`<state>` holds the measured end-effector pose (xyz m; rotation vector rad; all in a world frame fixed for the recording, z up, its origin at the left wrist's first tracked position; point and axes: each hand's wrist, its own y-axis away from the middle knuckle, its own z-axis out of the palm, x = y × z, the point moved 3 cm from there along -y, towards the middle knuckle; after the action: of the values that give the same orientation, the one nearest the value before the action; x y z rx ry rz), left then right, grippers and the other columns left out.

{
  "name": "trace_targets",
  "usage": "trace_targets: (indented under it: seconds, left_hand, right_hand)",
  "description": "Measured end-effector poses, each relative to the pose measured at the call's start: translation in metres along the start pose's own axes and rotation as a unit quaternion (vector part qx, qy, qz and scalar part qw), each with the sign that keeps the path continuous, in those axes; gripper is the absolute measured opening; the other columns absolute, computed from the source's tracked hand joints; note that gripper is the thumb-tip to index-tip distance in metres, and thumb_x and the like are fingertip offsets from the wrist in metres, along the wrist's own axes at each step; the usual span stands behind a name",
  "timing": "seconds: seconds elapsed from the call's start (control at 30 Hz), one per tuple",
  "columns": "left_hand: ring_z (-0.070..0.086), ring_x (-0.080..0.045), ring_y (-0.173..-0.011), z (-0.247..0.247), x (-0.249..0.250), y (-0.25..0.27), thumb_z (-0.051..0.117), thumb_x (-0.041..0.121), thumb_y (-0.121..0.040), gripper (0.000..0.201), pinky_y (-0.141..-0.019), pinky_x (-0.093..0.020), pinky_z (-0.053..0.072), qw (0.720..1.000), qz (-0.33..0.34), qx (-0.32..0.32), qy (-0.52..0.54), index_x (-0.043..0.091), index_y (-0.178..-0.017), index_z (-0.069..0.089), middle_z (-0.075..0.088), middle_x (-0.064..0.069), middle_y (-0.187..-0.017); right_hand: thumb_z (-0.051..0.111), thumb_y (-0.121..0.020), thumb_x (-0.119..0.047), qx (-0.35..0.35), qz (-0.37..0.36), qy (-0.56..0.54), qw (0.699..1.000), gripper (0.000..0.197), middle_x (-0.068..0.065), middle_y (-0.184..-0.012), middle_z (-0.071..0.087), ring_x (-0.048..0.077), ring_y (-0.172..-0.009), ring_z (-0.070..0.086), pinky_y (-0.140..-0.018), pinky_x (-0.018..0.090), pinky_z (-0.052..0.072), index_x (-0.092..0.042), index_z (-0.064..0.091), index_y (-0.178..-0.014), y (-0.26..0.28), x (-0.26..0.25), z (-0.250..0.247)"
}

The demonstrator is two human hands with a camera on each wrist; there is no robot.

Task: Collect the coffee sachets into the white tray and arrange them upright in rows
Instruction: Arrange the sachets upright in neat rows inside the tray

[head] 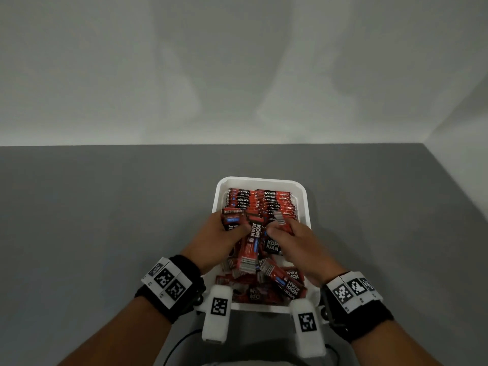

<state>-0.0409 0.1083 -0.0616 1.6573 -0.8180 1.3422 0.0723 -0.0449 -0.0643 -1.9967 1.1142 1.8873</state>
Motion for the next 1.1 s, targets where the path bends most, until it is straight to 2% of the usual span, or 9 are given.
trace_targets:
  seconds: [0.07, 0.13, 0.23, 0.4, 0.67, 0.77, 0.87, 1.0, 1.1]
  left_hand:
    - [0.075, -0.02, -0.1, 0.006, 0.001, 0.003, 0.059, 0.008, -0.101, 0.021, -0.086, -0.032, 0.061, 0.999, -0.005, 0.0, 0.045, 0.012, -0.119, 0.07, 0.078, -0.003, -0.109]
    - [0.074, -0.02, -0.102, 0.01, 0.0, 0.004, 0.06, 0.013, -0.101, 0.022, -0.088, -0.033, 0.06, 0.999, 0.002, 0.003, 0.04, 0.011, -0.121, 0.069, 0.077, -0.003, -0.112]
    - [0.074, -0.024, -0.103, 0.011, -0.004, 0.006, 0.059, 0.022, -0.102, 0.023, -0.089, -0.039, 0.06, 0.996, -0.03, 0.019, 0.082, 0.012, -0.12, 0.07, 0.077, -0.006, -0.112]
    - [0.069, -0.034, -0.114, 0.032, -0.006, 0.008, 0.06, 0.021, -0.1, 0.034, -0.091, -0.044, 0.058, 0.966, -0.072, -0.022, 0.249, 0.009, -0.132, 0.061, 0.071, -0.017, -0.124]
    - [0.069, -0.04, -0.111, 0.041, -0.009, 0.0, 0.046, 0.005, -0.103, 0.03, -0.092, -0.05, 0.056, 0.922, -0.112, 0.046, 0.367, 0.001, -0.125, 0.065, 0.069, -0.027, -0.121]
    - [0.071, -0.035, -0.109, 0.04, -0.005, -0.001, 0.04, 0.024, -0.109, 0.035, -0.088, -0.046, 0.059, 0.915, -0.118, 0.084, 0.376, 0.006, -0.129, 0.064, 0.071, -0.022, -0.121]
    - [0.064, -0.036, -0.122, 0.042, 0.001, 0.0, 0.033, 0.053, -0.106, 0.062, -0.105, -0.051, 0.049, 0.9, -0.131, 0.044, 0.413, 0.006, -0.137, 0.059, 0.066, -0.023, -0.13]
    - [0.069, -0.034, -0.111, 0.039, 0.004, 0.002, 0.049, 0.025, -0.106, 0.034, -0.096, -0.044, 0.056, 0.926, -0.102, 0.035, 0.361, 0.003, -0.125, 0.067, 0.07, -0.022, -0.121]
    - [0.068, -0.026, -0.073, 0.035, 0.005, 0.002, 0.054, 0.017, -0.102, 0.023, -0.068, -0.034, 0.06, 0.931, -0.111, 0.026, 0.348, 0.0, -0.1, 0.071, 0.07, -0.018, -0.086]
  right_hand:
    - [0.065, -0.097, -0.017, -0.026, 0.004, -0.077, 0.997, 0.007, -0.007, -0.076, 0.072, 0.003, -0.059, 0.064, -0.057, 0.019, 0.05, -0.019, 0.07, -0.102, 0.004, -0.006, 0.013]
    - [0.066, -0.096, -0.01, -0.031, -0.001, -0.101, 0.994, 0.018, 0.004, -0.093, 0.077, 0.018, -0.081, 0.075, -0.076, 0.036, 0.061, -0.018, 0.071, -0.111, 0.006, -0.006, 0.021]
    - [0.063, -0.097, -0.003, -0.014, 0.008, -0.15, 0.989, 0.026, 0.01, -0.11, 0.077, 0.03, -0.102, 0.074, -0.096, 0.055, 0.056, -0.016, 0.069, -0.118, 0.009, -0.004, 0.024]
    - [0.055, -0.099, 0.0, -0.039, -0.001, -0.173, 0.984, 0.031, 0.009, -0.113, 0.076, 0.028, -0.106, 0.073, -0.097, 0.051, 0.056, -0.016, 0.068, -0.122, 0.013, -0.01, 0.034]
    - [0.037, -0.092, 0.0, -0.029, 0.018, -0.266, 0.963, 0.049, 0.013, -0.119, 0.073, 0.029, -0.116, 0.068, -0.101, 0.049, 0.053, -0.014, 0.073, -0.122, 0.009, -0.013, 0.043]
    - [0.034, -0.092, 0.011, -0.037, -0.01, -0.218, 0.975, 0.054, 0.011, -0.114, 0.075, 0.027, -0.11, 0.071, -0.094, 0.044, 0.057, -0.014, 0.072, -0.121, 0.006, -0.022, 0.038]
    - [0.049, -0.09, 0.013, -0.03, -0.056, -0.112, 0.992, 0.052, 0.0, -0.107, 0.078, 0.016, -0.102, 0.074, -0.091, 0.038, 0.059, -0.023, 0.073, -0.119, 0.007, -0.03, 0.035]
    - [0.072, -0.081, -0.01, 0.042, -0.159, 0.189, 0.968, 0.039, -0.01, -0.11, 0.065, 0.005, -0.101, 0.063, -0.093, 0.025, 0.052, -0.024, 0.071, -0.117, 0.006, -0.036, 0.03]
    - [0.087, -0.065, -0.028, 0.014, -0.184, 0.181, 0.966, 0.082, -0.012, -0.137, 0.045, 0.002, -0.126, 0.048, -0.103, 0.016, 0.043, -0.029, 0.053, -0.14, 0.006, -0.039, 0.019]
